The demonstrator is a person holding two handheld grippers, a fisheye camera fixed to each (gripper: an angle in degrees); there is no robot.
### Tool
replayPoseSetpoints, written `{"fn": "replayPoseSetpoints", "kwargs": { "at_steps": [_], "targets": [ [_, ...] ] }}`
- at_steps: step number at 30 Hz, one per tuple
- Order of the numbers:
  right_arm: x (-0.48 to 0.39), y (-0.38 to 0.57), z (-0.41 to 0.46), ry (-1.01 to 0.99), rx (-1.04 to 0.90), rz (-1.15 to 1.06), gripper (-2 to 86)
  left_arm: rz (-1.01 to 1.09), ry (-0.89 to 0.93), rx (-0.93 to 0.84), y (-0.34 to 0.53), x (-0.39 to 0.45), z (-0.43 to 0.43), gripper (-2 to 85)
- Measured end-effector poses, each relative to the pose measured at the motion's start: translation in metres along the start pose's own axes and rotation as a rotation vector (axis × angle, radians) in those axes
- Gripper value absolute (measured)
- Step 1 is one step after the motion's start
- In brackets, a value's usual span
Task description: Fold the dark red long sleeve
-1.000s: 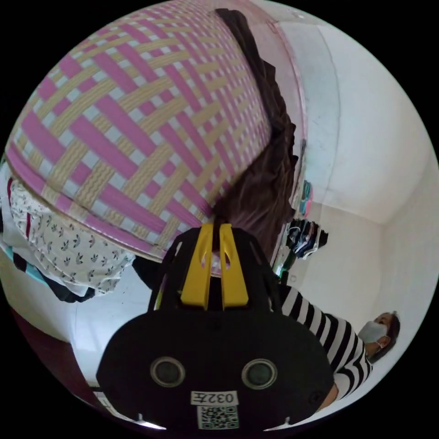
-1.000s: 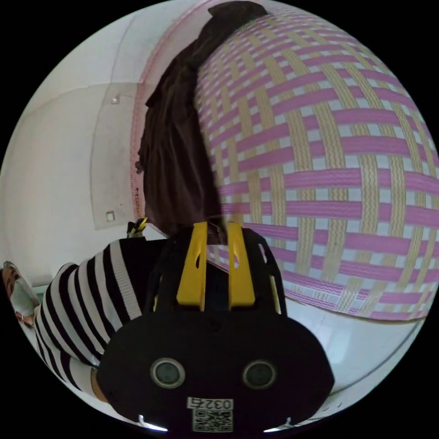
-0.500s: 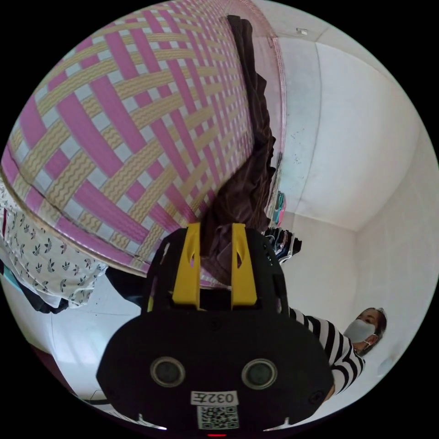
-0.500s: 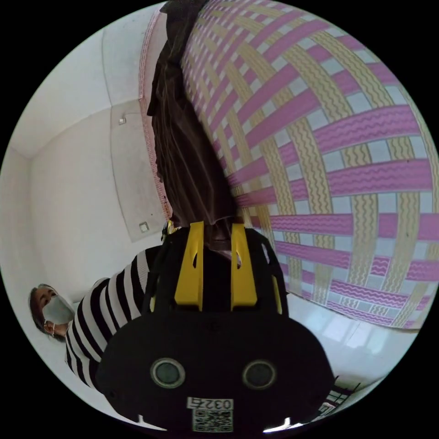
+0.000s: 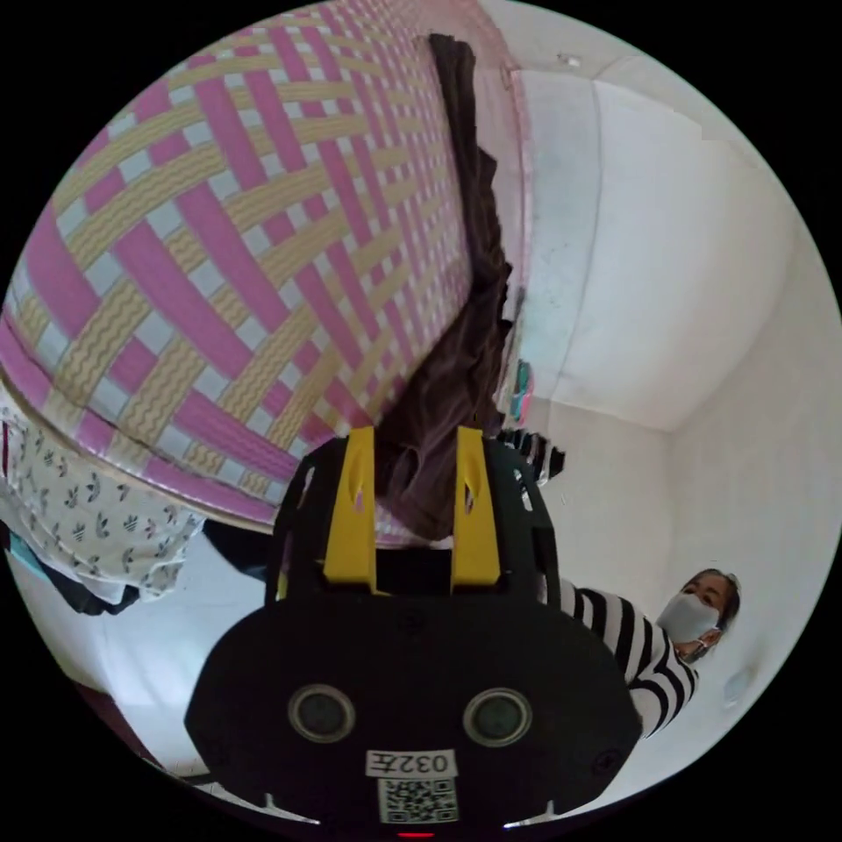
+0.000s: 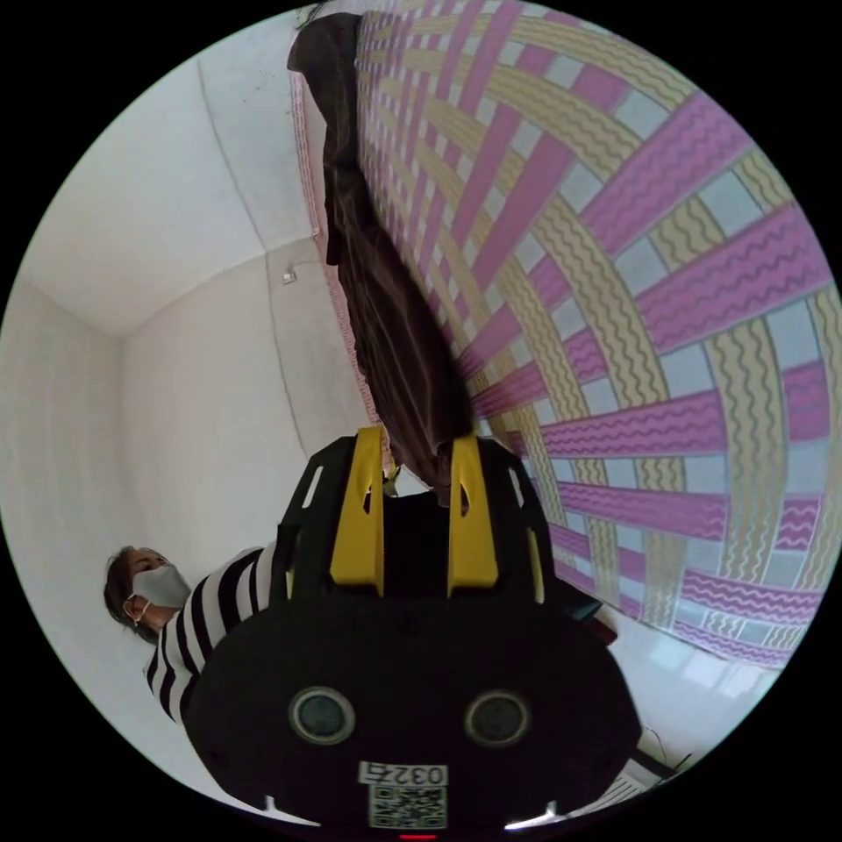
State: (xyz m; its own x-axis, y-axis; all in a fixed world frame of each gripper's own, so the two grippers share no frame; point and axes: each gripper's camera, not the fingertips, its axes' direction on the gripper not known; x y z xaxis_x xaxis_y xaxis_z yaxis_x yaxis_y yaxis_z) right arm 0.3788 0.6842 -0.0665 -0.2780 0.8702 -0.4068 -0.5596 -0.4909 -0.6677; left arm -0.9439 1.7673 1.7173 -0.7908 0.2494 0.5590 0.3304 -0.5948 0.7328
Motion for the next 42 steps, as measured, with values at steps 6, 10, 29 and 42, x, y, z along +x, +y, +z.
{"fn": "replayPoseSetpoints", "kwargs": {
  "at_steps": [6,10,29,42],
  "targets": [
    [0.027,0.024,0.015,0.07,-0.027,0.0,10.6,0.08,-0.138,-0.108,0.024,-0.007,0.027,8.8],
    [0.054,0.039,0.034,0.094,-0.076,-0.006,8.2,0.119,-0.186,-0.142,0.049,-0.023,0.03,6.9],
    [-0.007,0.196,0.024,-0.293,0.171,-0.773,-0.9,0.692,0.892,0.273,0.23,0.043,-0.016,-1.3],
    [-0.245,0.285,0.011,-0.095,0.403,-1.386,-0.9,1.118,0.669,0.389,0.234,0.355,-0.058,-1.1]
  ]
}}
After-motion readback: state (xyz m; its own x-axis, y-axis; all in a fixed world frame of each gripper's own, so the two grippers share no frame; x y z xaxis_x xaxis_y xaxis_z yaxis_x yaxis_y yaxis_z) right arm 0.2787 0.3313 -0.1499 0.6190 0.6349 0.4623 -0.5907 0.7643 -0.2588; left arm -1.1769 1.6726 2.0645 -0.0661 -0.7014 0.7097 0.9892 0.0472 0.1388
